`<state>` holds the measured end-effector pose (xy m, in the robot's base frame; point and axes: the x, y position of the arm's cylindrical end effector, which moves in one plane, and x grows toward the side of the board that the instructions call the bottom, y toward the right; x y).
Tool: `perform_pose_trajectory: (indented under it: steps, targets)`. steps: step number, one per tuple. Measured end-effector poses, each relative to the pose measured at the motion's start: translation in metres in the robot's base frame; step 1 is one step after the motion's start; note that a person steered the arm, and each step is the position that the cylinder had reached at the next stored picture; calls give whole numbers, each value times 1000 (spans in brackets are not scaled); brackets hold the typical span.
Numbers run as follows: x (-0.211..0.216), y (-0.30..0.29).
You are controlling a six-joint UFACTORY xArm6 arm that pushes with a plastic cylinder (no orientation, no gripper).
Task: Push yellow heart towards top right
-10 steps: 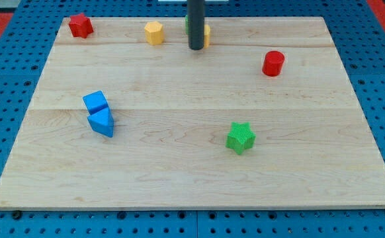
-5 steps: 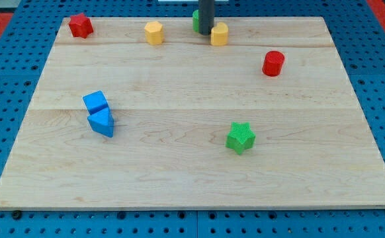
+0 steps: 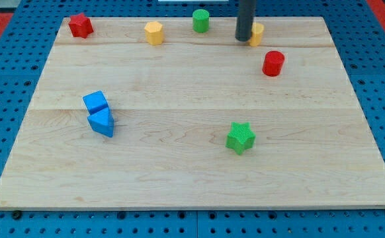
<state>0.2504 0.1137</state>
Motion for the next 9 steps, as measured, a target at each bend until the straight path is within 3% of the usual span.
perform_pose_trajectory:
  steps: [1, 3, 5, 8, 9]
  targets:
    - [-16, 22]
    - [1, 42]
    - [-18, 74]
    - [-25, 68]
    - [12, 31]
